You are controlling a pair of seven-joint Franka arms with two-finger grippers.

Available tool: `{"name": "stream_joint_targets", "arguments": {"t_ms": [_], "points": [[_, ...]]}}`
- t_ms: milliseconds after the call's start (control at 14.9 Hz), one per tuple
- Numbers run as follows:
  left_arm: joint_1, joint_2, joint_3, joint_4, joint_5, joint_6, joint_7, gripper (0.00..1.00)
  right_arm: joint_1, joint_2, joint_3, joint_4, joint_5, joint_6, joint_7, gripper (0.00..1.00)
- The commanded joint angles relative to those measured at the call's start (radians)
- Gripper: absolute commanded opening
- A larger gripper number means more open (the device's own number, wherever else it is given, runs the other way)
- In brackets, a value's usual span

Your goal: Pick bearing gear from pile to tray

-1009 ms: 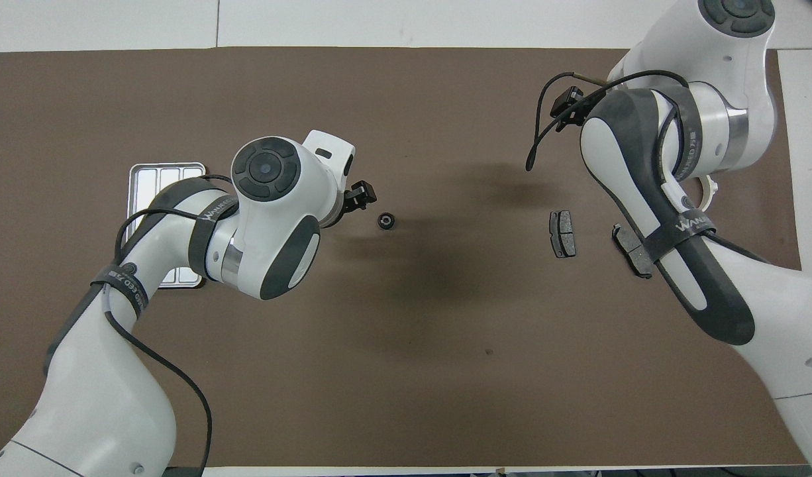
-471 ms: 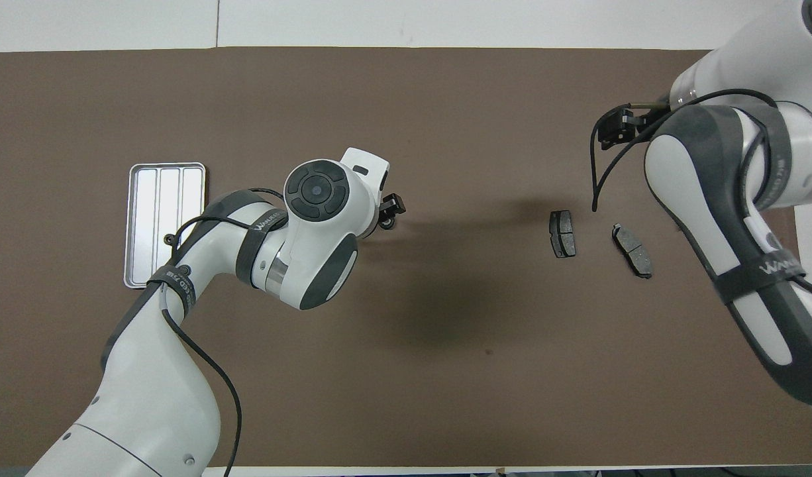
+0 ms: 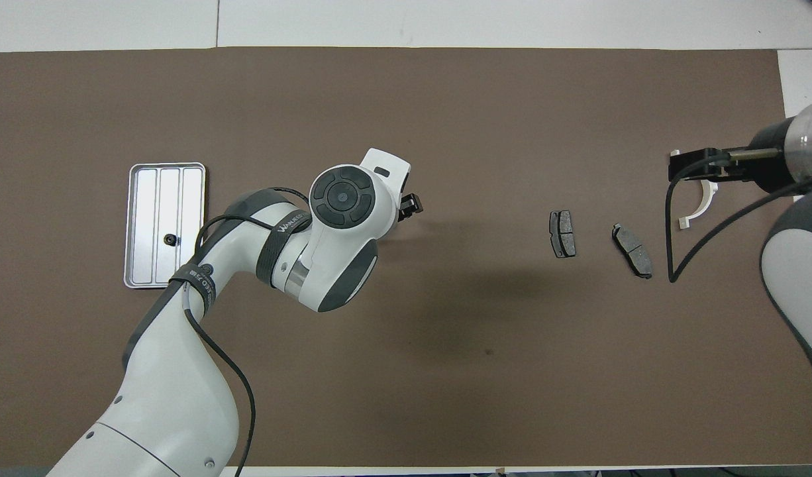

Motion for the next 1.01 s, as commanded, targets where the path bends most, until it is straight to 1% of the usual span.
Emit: {"name": "stream_joint_targets", "arguments": {"t_ms": [0, 134, 336, 471, 538, 672, 941], "points": [[-0.003, 0.026, 0.017, 0.022, 0.058, 0.015, -0.002, 0.98, -0.010, -0.104, 0.003, -0.050, 0.010, -0.037, -0.037, 1.00], [0.004, 0.028, 0.017, 0.026, 0.080, 0.023, -0.001, 0.98, -0.009, -0.146, 0.003, -0.044, 0.010, -0.076, -0.037, 1.00], [0.004, 0.035, 0.015, 0.023, 0.080, 0.061, -0.002, 0.96, -0.012, -0.160, 0.003, -0.033, 0.013, -0.145, -0.037, 1.00], [-0.007, 0.080, 0.017, 0.036, 0.067, 0.067, -0.010, 0.96, -0.012, -0.164, 0.003, -0.032, 0.013, -0.214, -0.037, 1.00], [-0.015, 0.112, 0.018, 0.069, 0.069, 0.066, -0.014, 0.96, -0.012, -0.164, 0.003, -0.030, 0.013, -0.235, -0.037, 1.00], [-0.015, 0.121, 0.017, 0.099, 0.069, 0.053, -0.024, 0.96, -0.010, -0.166, 0.003, -0.028, 0.013, -0.260, -0.037, 1.00], [-0.015, 0.124, 0.017, 0.096, 0.075, 0.067, -0.024, 0.96, -0.012, -0.163, 0.004, -0.024, 0.012, -0.271, -0.037, 1.00]]}}
